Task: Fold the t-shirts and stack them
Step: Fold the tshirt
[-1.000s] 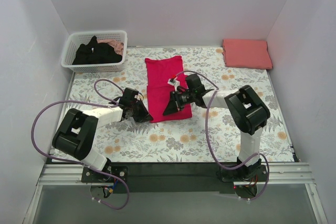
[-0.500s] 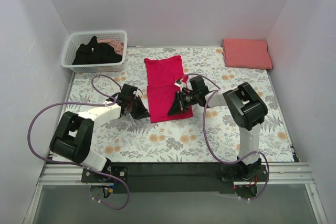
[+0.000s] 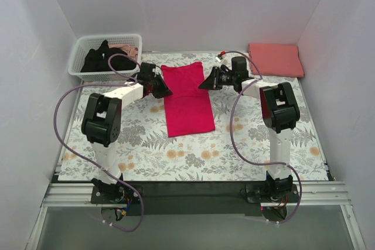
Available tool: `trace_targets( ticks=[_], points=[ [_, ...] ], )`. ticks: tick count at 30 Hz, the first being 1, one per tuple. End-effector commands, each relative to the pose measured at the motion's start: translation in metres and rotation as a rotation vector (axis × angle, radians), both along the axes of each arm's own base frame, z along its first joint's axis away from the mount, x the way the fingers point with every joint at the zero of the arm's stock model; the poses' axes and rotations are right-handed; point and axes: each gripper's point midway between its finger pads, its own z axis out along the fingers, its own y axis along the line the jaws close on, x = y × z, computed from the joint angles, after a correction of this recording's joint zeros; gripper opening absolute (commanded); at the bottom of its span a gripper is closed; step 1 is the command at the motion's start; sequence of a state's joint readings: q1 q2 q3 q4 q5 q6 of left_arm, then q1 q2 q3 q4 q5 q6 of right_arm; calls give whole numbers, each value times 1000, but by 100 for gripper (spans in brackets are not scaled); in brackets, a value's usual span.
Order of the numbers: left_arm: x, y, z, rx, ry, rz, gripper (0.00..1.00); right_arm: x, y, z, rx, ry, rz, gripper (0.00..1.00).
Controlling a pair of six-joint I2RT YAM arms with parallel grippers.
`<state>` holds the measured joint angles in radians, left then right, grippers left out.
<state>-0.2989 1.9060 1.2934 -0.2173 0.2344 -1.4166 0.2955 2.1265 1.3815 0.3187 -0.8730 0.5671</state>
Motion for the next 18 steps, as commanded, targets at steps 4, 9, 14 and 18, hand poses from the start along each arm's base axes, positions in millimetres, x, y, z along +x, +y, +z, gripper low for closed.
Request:
trace_targets(
  ticks=[4,9,14,18],
  points=[
    [12,8,-44,14,86,-12,3,31,-13,-50,-8,96,-48,16],
    [14,16,-74,21,140,0,3,36,-29,-82,-32,140,-82,15],
    [12,18,-73,20,141,-10,7,41,-48,-74,-35,123,-120,16],
    [14,18,-45,4,95,9,16,35,-49,-41,-29,39,-99,22]
  ],
)
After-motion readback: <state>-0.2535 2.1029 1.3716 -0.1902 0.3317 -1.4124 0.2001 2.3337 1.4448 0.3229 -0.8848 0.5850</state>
